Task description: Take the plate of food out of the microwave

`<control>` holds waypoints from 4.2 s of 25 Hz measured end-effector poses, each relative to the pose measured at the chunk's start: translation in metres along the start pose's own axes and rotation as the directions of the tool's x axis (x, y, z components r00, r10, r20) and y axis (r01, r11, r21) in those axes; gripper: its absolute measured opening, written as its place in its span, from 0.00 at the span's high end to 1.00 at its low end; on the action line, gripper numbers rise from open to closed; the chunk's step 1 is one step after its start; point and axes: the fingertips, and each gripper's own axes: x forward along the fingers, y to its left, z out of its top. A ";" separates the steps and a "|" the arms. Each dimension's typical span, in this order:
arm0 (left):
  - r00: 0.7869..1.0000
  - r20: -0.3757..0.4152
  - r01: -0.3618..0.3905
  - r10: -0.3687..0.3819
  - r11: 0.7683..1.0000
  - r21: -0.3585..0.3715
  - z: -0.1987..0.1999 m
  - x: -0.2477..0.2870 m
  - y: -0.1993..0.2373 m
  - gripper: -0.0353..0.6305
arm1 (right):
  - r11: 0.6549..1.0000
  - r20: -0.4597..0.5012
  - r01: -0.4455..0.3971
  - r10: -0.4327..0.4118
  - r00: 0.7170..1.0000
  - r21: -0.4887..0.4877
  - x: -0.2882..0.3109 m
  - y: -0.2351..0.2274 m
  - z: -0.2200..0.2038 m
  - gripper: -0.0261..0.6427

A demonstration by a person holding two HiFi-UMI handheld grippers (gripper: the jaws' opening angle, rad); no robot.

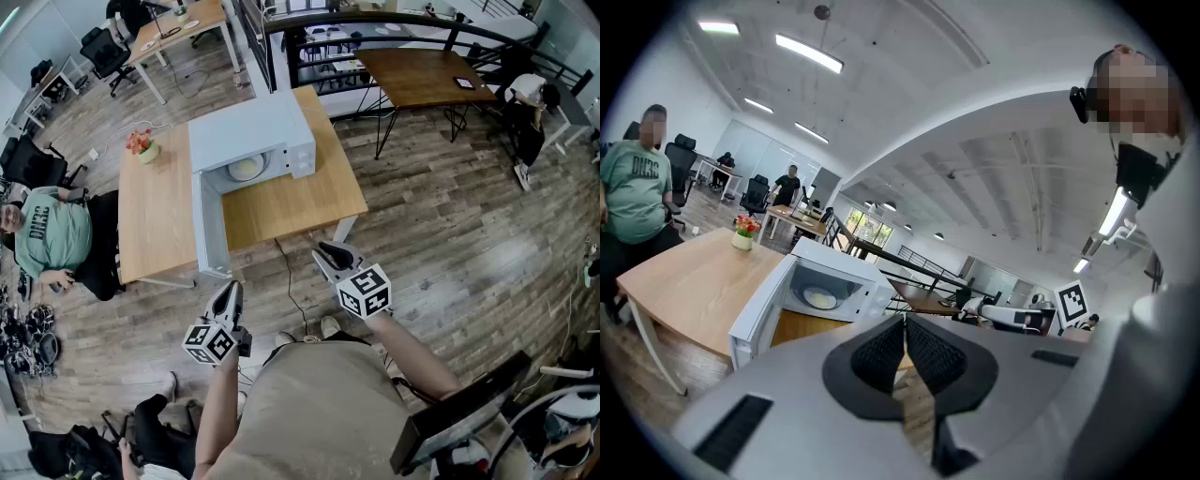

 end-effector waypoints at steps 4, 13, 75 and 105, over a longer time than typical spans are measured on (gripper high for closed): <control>1.000 0.023 -0.010 0.011 1.000 -0.014 0.000 0.003 -0.004 0.94 | 0.993 -0.004 -0.077 0.078 0.997 0.093 0.001 0.001 -0.002 0.84; 1.000 0.019 -0.022 0.022 0.999 -0.032 -0.010 0.015 -0.017 0.94 | 0.979 0.012 -0.093 0.093 0.996 0.180 -0.004 -0.012 -0.007 0.84; 0.997 -0.032 0.070 -0.074 0.991 -0.114 0.039 0.083 0.106 0.94 | 0.809 -0.001 -0.013 0.017 1.000 0.588 0.186 -0.020 0.014 0.79; 0.999 -0.018 0.043 -0.042 0.999 0.010 0.095 0.148 0.128 0.94 | 0.722 -0.090 0.110 -0.066 0.994 0.683 0.295 -0.083 0.004 0.73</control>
